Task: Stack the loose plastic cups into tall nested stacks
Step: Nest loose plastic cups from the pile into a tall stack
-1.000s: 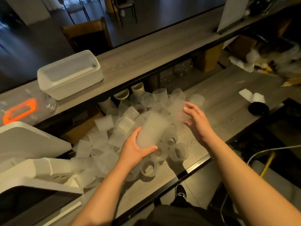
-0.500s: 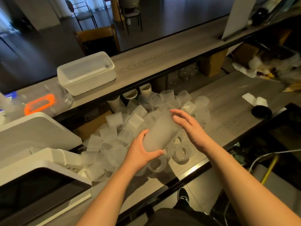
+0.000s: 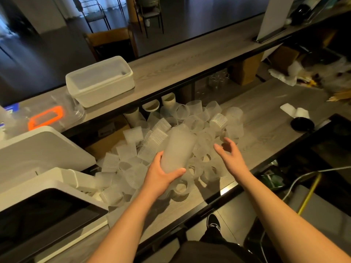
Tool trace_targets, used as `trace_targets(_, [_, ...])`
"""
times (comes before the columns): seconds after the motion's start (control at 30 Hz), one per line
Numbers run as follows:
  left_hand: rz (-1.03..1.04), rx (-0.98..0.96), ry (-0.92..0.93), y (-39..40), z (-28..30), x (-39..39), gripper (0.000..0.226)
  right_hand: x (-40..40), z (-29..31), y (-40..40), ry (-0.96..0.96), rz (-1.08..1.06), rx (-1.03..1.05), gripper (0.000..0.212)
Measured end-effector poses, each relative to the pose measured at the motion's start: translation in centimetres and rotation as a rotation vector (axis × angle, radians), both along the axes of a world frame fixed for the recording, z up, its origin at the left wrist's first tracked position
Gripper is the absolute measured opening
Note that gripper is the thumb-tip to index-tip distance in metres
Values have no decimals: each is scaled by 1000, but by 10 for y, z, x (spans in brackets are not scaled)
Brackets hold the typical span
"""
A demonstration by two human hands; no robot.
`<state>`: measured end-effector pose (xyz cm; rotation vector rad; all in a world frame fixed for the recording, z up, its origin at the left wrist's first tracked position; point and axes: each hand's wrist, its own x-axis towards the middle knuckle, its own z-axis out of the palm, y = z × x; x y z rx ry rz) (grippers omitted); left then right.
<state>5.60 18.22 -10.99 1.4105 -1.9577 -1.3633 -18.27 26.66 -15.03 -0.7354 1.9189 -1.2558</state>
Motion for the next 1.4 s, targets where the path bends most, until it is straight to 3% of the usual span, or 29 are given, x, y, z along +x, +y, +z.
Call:
trace_targets(0.1, [1,6,-12,0,-5,0,76,-7,-30,13,47,46,120,102])
trace_targets(0.23, [-5,10,-35,-2,-9,-3,77,-11,-60,19,76,86,263,139])
trace_targets(0.3, [-1,15,-40,-4,-10,-4,77,-12,-72,17,81,107,327,143])
trace_targets(0.57, [19,26,-45,-11,-11,-12,71,-8,-93,1,163,98,362,95])
trace_targets(0.83, [22,53,-26,-13,-9,-17,85,-19,-73,2,128,53,279,100])
trace_targets(1.07, [6,55,-11,-8,-9,-22,98,-28,-40,1,-80,-106,102,88])
trace_targets(1.27, [-33,49,6,-4,-7,-24,79,-33,0,-1,-129,-168,-51,60])
trace_targets(1.4, [-70,4,-5,-2,-4,-22,74,-35,31,-4,-232,-152,-186,58])
